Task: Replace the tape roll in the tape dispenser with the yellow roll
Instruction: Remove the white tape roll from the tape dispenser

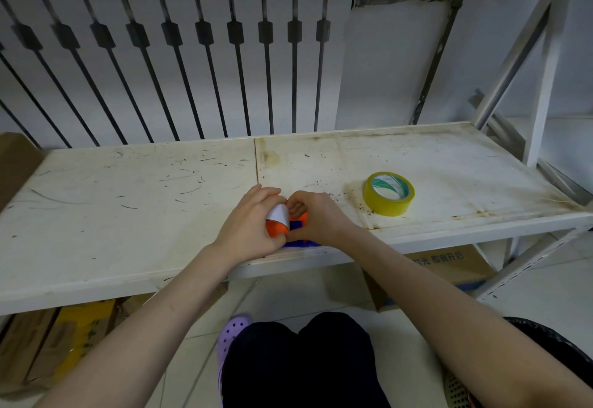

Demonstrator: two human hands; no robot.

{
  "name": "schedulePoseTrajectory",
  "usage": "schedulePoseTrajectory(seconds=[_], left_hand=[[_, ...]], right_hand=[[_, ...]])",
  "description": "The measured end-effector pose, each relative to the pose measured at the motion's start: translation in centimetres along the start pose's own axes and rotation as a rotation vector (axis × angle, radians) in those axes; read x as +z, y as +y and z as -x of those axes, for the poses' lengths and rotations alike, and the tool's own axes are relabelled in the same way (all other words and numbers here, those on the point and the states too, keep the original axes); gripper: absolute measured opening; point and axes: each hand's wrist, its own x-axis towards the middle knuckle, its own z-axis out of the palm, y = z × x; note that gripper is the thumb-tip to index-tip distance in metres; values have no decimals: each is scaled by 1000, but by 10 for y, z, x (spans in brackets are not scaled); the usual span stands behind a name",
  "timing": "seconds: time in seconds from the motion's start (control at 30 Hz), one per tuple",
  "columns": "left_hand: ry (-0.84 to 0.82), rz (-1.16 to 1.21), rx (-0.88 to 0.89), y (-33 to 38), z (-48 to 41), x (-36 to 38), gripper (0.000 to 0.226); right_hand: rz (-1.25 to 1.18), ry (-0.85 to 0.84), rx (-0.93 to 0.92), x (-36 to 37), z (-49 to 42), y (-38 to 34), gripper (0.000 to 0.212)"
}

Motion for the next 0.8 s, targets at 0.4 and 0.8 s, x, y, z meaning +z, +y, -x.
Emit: schedulePoseTrajectory(seconds=[0.4,0.8], left_hand=[[63,139,-65,-2,3,4,52],[169,181,-213,8,4,15,79]], right_hand=[[-9,17,-18,0,4,0,51],[-24,53,11,4,3,6,47]])
